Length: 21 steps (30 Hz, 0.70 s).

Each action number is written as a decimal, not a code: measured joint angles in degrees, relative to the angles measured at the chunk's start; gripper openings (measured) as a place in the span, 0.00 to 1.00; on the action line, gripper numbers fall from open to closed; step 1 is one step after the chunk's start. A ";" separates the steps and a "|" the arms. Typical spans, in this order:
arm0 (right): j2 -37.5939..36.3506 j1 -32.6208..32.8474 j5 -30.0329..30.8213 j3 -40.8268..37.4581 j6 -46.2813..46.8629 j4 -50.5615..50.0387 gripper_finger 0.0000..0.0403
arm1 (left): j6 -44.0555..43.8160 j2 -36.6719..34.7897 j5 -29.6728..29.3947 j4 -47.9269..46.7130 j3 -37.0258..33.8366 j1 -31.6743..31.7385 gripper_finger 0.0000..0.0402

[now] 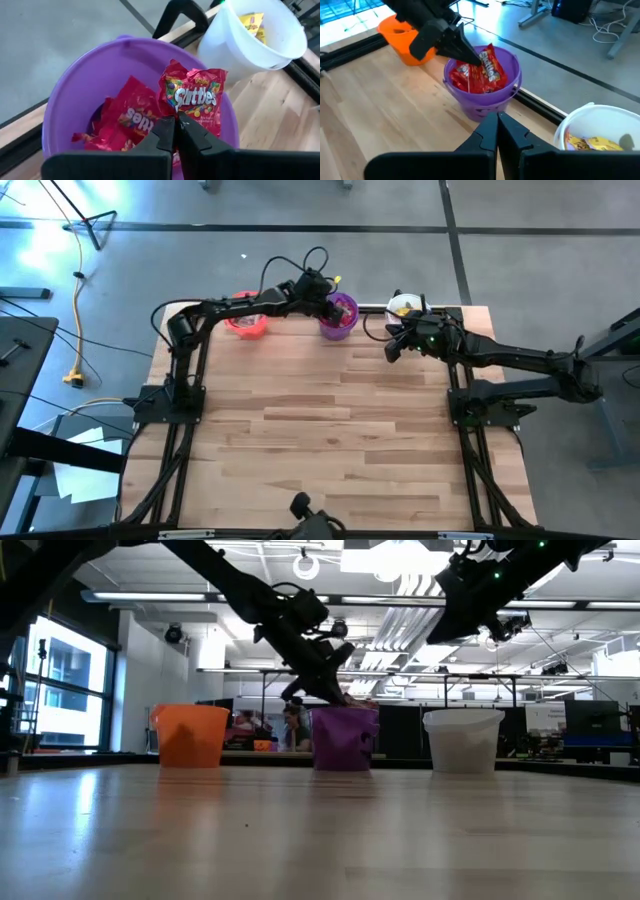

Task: Sort candy
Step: Put the red candy into the purple bucket

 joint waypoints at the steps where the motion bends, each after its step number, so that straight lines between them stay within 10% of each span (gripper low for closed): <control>1: 0.00 -0.17 -0.01 0.00 0.11 0.03 0.00 | 0.35 0.53 0.03 -0.43 0.57 0.00 0.00; 16: 0.00 -0.47 0.02 0.00 -0.73 0.06 0.00 | 7.54 0.53 -2.10 -0.31 1.10 -1.01 0.24; 21: 0.00 -0.47 -0.91 0.00 0.96 0.06 0.00 | 17.00 -3.60 -4.23 2.24 1.21 -6.41 0.18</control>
